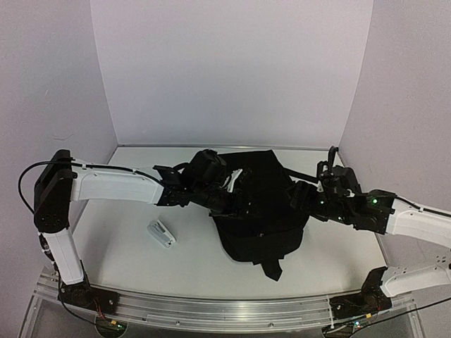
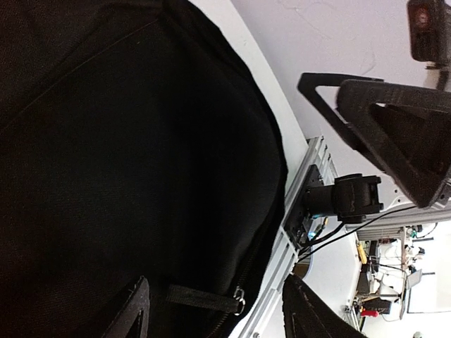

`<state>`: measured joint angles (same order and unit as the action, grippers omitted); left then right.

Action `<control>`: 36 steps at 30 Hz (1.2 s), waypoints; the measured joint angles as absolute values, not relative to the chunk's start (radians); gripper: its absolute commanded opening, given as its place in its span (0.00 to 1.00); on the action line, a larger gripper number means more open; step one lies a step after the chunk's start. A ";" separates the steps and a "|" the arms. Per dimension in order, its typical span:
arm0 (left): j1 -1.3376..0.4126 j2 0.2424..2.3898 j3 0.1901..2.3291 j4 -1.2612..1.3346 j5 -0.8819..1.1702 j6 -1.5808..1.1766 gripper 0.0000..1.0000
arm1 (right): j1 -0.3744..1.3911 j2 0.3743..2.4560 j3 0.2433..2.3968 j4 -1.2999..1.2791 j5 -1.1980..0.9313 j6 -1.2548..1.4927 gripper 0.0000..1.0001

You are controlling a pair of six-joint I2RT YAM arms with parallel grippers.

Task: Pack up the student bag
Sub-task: Zip the student bag at the center of the board.

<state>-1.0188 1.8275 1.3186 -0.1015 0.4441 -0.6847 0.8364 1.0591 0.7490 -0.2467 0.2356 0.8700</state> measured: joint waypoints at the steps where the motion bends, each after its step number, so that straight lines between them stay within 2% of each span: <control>1: -1.020 1.830 1.321 -0.114 0.438 -0.693 0.64 | 0.836 1.051 0.746 -0.250 0.237 0.871 0.81; 3: -1.020 1.836 1.322 -0.132 0.431 -0.709 0.63 | 0.836 1.041 0.741 -0.252 0.240 0.874 0.80; 20: -1.028 1.907 1.348 -0.148 0.484 -0.813 0.32 | 0.836 0.998 0.705 -0.316 0.283 0.938 0.81; 23: -1.028 1.908 1.348 -0.142 0.497 -0.827 0.22 | 0.836 0.996 0.700 -0.319 0.283 0.945 0.81; 27: -1.029 1.912 1.348 -0.115 0.511 -0.845 0.02 | 0.836 0.995 0.690 -0.322 0.278 0.968 0.81; 29: -1.029 1.914 1.346 -0.097 0.517 -0.855 0.00 | 0.836 0.995 0.678 -0.325 0.272 0.991 0.79; 33: -1.029 1.913 1.322 -0.042 0.520 -0.864 0.00 | 0.836 0.995 0.646 -0.337 0.256 1.054 0.64; 36: -1.029 1.909 1.287 -0.015 0.518 -0.865 0.00 | 0.836 0.995 0.613 -0.342 0.245 1.104 0.59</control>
<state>-1.0286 1.9092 1.2867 -0.0149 0.5179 -0.8649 0.8364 0.9955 0.6129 -0.3423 0.2448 1.1036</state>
